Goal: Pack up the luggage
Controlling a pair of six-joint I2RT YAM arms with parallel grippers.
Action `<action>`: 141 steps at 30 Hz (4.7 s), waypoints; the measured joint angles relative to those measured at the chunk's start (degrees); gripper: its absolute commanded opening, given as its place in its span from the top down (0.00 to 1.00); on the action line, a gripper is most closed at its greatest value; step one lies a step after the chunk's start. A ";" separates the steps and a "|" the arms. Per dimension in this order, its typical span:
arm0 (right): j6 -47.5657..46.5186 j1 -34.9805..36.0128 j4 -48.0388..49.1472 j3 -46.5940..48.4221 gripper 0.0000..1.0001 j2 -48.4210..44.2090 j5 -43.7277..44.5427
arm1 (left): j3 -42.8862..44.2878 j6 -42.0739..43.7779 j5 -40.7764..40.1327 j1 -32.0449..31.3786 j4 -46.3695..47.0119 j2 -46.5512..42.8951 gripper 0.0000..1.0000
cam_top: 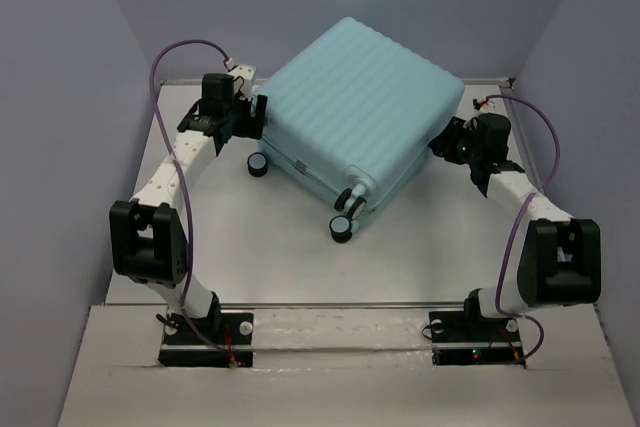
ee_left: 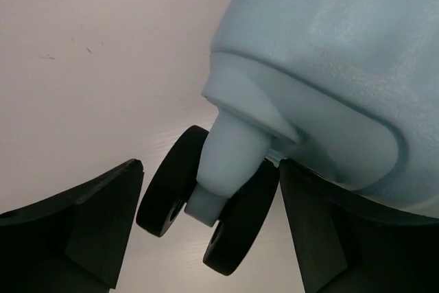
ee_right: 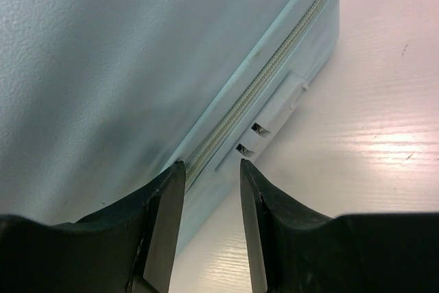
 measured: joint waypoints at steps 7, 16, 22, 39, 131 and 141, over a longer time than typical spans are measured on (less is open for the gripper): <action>0.07 -0.09 0.15 1.03 0.55 1.51 -1.84 | 1.44 2.89 1.20 0.63 -0.59 1.92 0.94; 1.57 -0.81 0.70 7.45 0.57 8.63 -5.22 | -4.35 -1.09 1.09 0.63 3.52 -2.49 0.94; 3.10 -0.96 3.41 17.07 0.56 18.73 -8.94 | -14.27 -4.83 -1.97 -2.78 1.16 -14.53 0.94; 2.86 2.86 9.22 -4.13 0.82 -4.02 -10.56 | -14.40 -20.15 1.38 -10.73 -1.99 -34.51 0.17; -5.62 5.35 36.24 -32.09 0.37 -10.27 -15.65 | -4.92 -37.64 -0.17 -44.15 23.85 1.16 0.94; -6.14 4.11 40.59 -30.29 0.64 -3.58 -24.63 | -4.92 -37.11 -0.59 -41.90 28.17 -3.43 0.94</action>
